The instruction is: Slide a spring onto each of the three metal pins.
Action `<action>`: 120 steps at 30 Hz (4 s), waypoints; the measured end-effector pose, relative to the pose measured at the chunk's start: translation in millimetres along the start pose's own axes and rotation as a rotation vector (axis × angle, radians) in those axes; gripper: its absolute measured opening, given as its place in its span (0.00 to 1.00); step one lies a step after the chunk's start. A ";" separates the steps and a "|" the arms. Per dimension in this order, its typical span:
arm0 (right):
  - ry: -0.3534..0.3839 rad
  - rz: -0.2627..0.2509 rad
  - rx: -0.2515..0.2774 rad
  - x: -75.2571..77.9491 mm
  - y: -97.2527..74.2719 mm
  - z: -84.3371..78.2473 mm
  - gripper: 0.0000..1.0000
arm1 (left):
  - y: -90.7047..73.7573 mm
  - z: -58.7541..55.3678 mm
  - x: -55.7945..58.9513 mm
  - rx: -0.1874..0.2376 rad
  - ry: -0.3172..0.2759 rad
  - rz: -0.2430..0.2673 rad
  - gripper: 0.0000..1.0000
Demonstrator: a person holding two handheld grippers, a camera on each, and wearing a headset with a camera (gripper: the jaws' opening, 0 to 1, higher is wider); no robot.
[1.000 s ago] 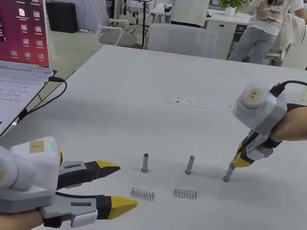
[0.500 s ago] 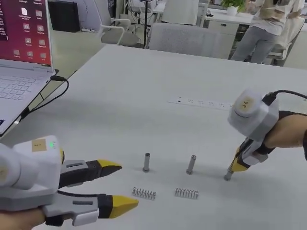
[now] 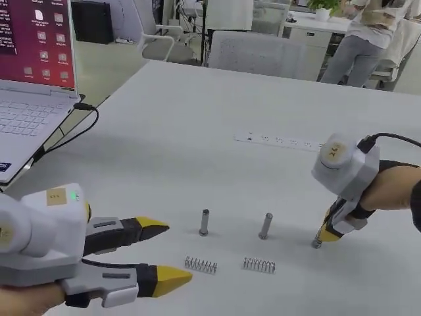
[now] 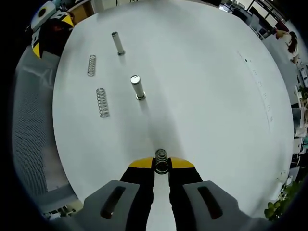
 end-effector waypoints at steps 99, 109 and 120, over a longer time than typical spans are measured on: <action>0.042 -0.002 0.310 -85.7 -12.4 -4.4 0.23 | -1.4 -0.8 4.8 0.002 -0.012 -0.017 0.44; -0.023 0.027 0.298 -89.3 -4.3 18.6 0.23 | -1.2 -1.2 5.0 0.002 -0.012 -0.016 0.44; -0.074 0.054 0.290 -89.3 4.2 42.1 0.22 | -1.7 -1.3 4.8 -0.002 -0.013 -0.015 0.44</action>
Point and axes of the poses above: the centre of the closed fingertips' face, and the gripper's own axes: y roughly forward along the fingers, x roughly to its right, z roughly out of its top, the point moved 6 cm from there along -y, roughly backward along the fingers, and after that the axes turned 3 degrees about -x, right-handed, at the moved point
